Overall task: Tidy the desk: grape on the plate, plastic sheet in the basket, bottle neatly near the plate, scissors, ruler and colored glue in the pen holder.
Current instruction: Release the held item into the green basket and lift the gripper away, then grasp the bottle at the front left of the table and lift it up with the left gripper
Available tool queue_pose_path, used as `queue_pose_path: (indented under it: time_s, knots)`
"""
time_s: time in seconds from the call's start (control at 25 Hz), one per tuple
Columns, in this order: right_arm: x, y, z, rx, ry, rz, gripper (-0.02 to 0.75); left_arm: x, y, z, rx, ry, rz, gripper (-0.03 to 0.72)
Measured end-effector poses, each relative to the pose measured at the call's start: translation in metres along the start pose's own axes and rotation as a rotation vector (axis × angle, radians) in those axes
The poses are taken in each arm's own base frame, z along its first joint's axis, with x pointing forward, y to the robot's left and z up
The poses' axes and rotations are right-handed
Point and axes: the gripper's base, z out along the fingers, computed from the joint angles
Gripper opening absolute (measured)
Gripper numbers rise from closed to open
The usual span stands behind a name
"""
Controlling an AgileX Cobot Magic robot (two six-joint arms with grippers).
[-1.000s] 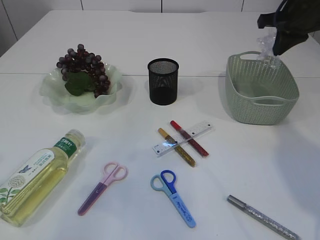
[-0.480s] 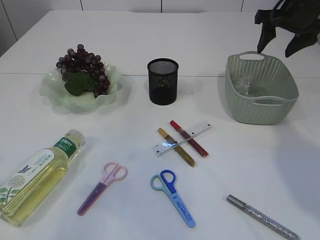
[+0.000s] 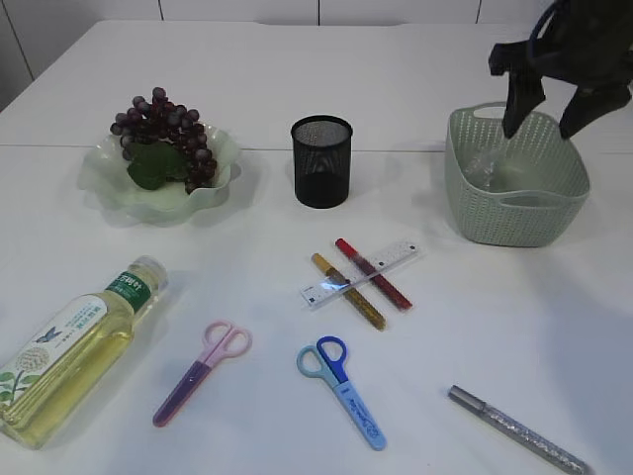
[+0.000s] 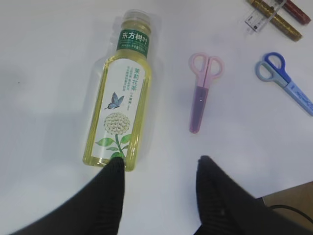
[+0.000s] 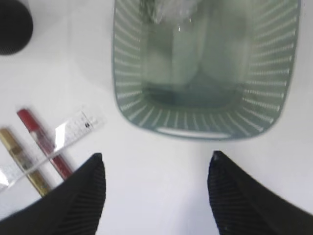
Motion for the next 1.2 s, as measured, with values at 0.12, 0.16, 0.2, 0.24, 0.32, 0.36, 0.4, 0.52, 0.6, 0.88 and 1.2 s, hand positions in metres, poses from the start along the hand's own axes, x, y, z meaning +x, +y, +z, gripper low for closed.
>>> queue_pose_path:
  time_s: [0.12,0.16,0.2,0.24,0.32,0.36,0.4,0.52,0.6,0.88,1.2]
  knots:
    - [0.023,0.014,-0.005,0.004,0.041,-0.050,0.511,-0.001,0.002,0.000,-0.019,-0.005,0.014,0.354]
    - [0.030,0.019,-0.007,0.004,0.050,-0.074,0.511,-0.001,0.003,0.000,-0.029,-0.006,0.022,0.353]
    - [0.036,0.025,-0.009,0.005,0.055,-0.096,0.510,-0.001,0.004,0.000,-0.039,-0.004,0.030,0.353]
    - [0.041,0.029,-0.012,0.006,0.057,-0.115,0.510,-0.001,0.005,0.002,-0.050,0.006,0.036,0.354]
    - [0.050,0.038,-0.017,0.005,0.057,-0.150,0.510,-0.003,0.008,0.010,-0.067,0.040,0.044,0.354]
    - [0.054,0.042,-0.020,0.008,0.057,-0.166,0.510,-0.005,0.009,0.016,-0.074,0.058,0.046,0.353]
    - [0.058,0.044,-0.021,0.006,0.060,-0.176,0.510,-0.006,0.010,0.021,-0.079,0.072,0.048,0.353]
    - [0.072,0.048,-0.022,0.004,0.083,-0.204,0.510,-0.014,0.014,0.040,-0.090,0.134,0.077,0.353]
    - [0.082,0.046,-0.023,0.006,0.102,-0.216,0.510,-0.026,0.016,0.050,-0.099,0.161,0.093,0.353]
    - [0.123,0.033,-0.030,0.020,0.152,-0.227,0.510,-0.071,0.020,0.091,-0.090,0.362,0.164,0.354]
    - [0.160,0.022,-0.058,0.011,0.106,-0.238,0.510,-0.084,0.024,0.142,-0.050,0.552,0.259,0.435]
